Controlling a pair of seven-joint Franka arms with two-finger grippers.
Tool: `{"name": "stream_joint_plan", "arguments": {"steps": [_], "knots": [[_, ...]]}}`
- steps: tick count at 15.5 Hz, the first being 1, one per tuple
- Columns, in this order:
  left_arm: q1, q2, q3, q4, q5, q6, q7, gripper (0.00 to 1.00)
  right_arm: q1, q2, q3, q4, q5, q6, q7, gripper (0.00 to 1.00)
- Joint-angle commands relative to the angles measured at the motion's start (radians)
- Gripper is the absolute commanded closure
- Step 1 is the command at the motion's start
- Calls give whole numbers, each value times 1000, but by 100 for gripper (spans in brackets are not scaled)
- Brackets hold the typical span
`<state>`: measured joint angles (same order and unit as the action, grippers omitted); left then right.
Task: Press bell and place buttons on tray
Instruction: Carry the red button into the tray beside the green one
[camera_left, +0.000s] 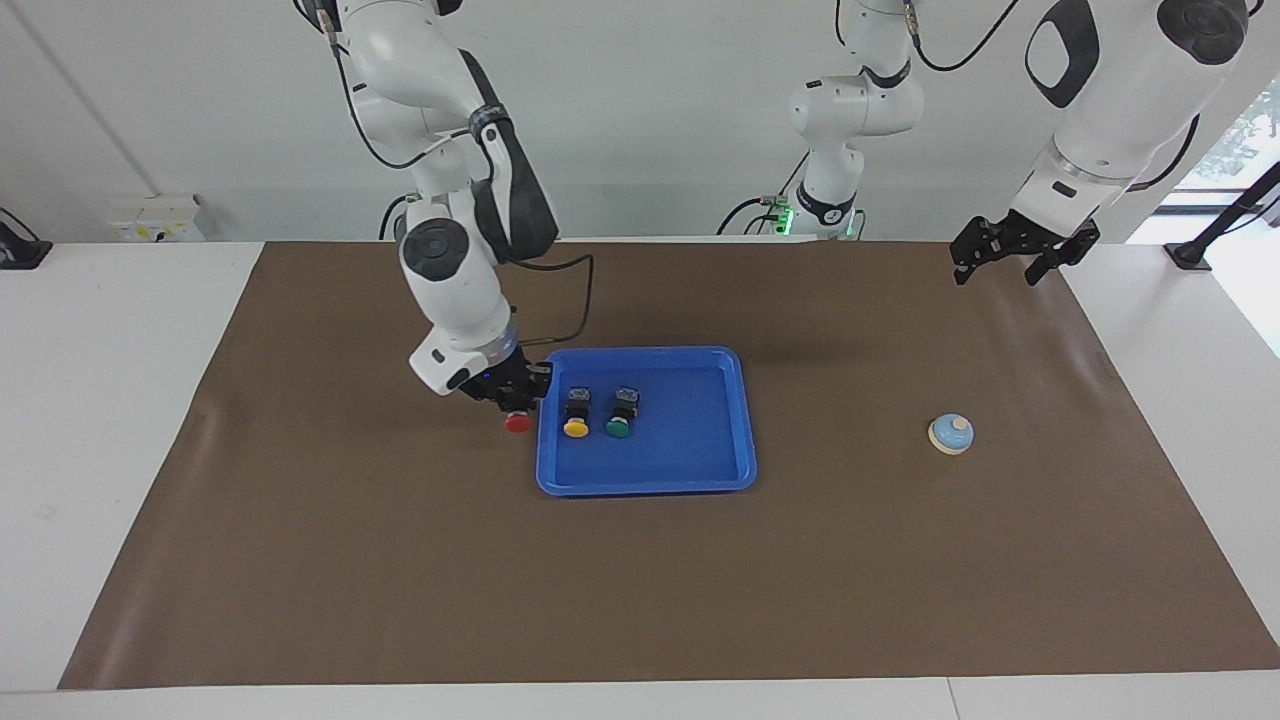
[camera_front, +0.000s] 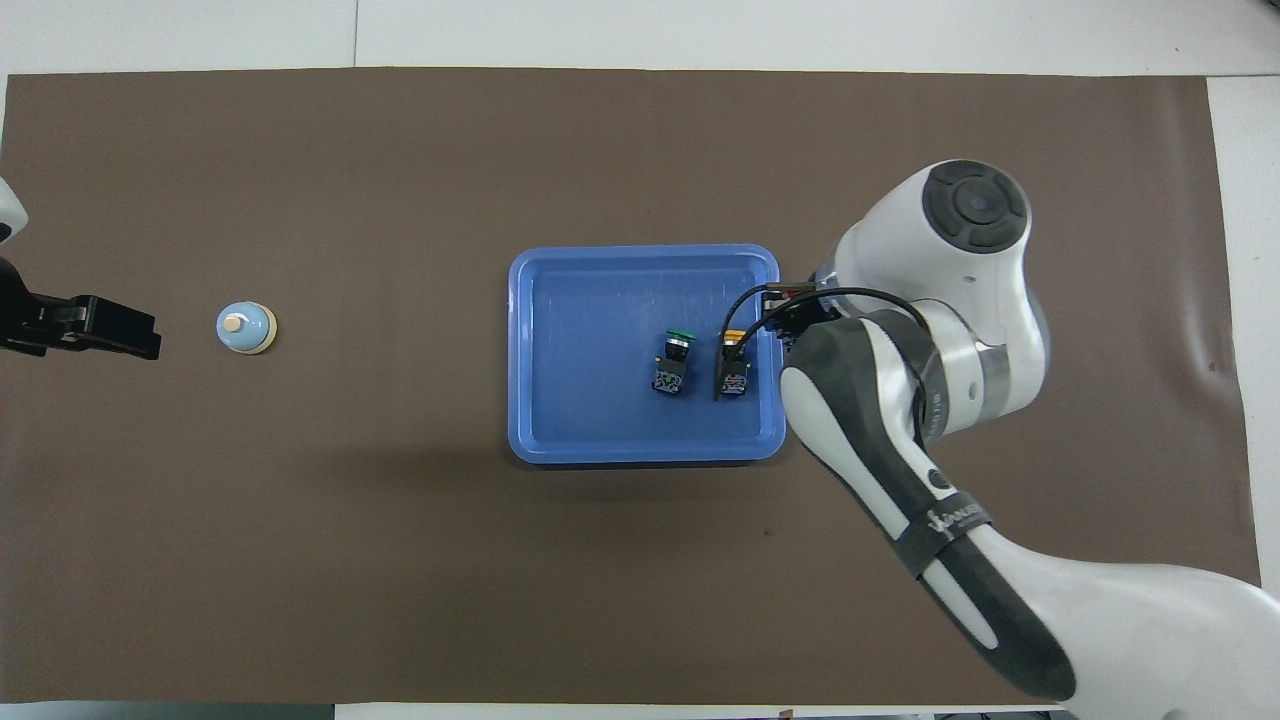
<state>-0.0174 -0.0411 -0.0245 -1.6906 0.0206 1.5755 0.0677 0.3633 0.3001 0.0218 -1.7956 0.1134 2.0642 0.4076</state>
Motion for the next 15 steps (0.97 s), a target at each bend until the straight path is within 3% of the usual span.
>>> {"name": "stream_joint_plan", "arguments": {"steps": [1, 4, 15], "knots": [[2, -16, -2, -6, 7, 3, -9, 0, 100, 121, -2, 197, 3, -88, 163, 100], [2, -16, -2, -6, 7, 3, -9, 0, 178, 191, -2, 272, 3, -98, 282, 100], [2, -16, -2, -6, 7, 3, -9, 0, 266, 252, 0, 246, 15, 4, 386, 100]]}}
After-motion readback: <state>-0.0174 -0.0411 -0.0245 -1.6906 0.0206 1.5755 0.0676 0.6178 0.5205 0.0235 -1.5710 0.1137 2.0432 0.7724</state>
